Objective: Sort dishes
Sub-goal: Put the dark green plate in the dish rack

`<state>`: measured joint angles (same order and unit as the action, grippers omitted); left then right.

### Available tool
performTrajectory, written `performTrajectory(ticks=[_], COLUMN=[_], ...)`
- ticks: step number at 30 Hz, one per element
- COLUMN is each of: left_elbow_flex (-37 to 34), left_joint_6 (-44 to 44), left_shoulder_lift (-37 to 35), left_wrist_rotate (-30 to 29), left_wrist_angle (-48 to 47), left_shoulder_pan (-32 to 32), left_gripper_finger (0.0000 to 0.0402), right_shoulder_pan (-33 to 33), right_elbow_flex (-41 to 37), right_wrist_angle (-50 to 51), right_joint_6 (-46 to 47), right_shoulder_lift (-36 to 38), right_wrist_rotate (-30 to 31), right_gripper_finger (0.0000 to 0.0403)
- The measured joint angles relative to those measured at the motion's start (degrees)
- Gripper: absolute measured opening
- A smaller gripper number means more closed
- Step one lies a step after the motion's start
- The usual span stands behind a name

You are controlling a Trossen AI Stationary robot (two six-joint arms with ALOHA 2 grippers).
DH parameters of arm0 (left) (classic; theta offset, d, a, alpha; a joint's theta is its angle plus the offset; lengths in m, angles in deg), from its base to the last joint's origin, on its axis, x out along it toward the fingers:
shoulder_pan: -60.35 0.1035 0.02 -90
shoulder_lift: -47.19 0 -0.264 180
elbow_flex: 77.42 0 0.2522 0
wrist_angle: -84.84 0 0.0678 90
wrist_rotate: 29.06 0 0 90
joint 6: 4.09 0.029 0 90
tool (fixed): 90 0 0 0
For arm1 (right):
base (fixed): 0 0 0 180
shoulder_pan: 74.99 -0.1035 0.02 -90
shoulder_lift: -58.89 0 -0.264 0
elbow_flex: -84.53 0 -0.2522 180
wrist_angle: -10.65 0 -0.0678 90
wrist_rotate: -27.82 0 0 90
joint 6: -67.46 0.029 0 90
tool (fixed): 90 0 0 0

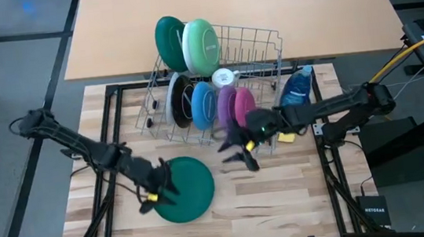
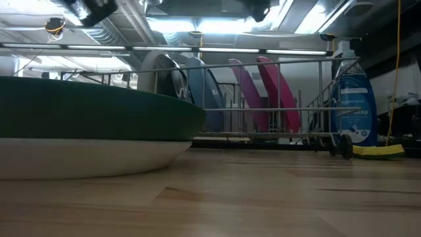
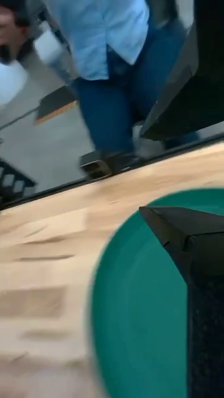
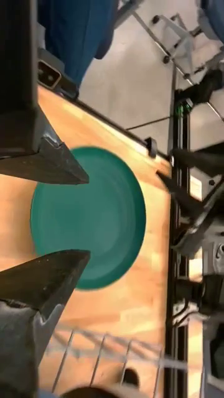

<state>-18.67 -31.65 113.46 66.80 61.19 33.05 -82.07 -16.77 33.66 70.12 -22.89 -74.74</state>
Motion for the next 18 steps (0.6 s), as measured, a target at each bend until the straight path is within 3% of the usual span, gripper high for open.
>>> performTrajectory(ticks=[7,18], left_elbow_flex=[0.00,0.00], left_joint_6=[-6.79,-7.18], left_shoulder_lift=[8.08,16.59], left_wrist_rotate=[-0.17,-6.19], left_wrist_angle=[0.01,0.44], left_shoulder_pan=[-7.65,-15.40], left_gripper_finger=[0.0172,0.0172], right_shoulder_pan=[-8.50,-16.49], right_elbow_flex=[0.00,0.00], right_wrist_angle=[0.19,0.47], right_joint_6=[0.07,6.36], right_shoulder_lift=[-0.46,-0.48], right_wrist_rotate=[7.59,15.36], right_gripper_finger=[0.0186,0.0186])
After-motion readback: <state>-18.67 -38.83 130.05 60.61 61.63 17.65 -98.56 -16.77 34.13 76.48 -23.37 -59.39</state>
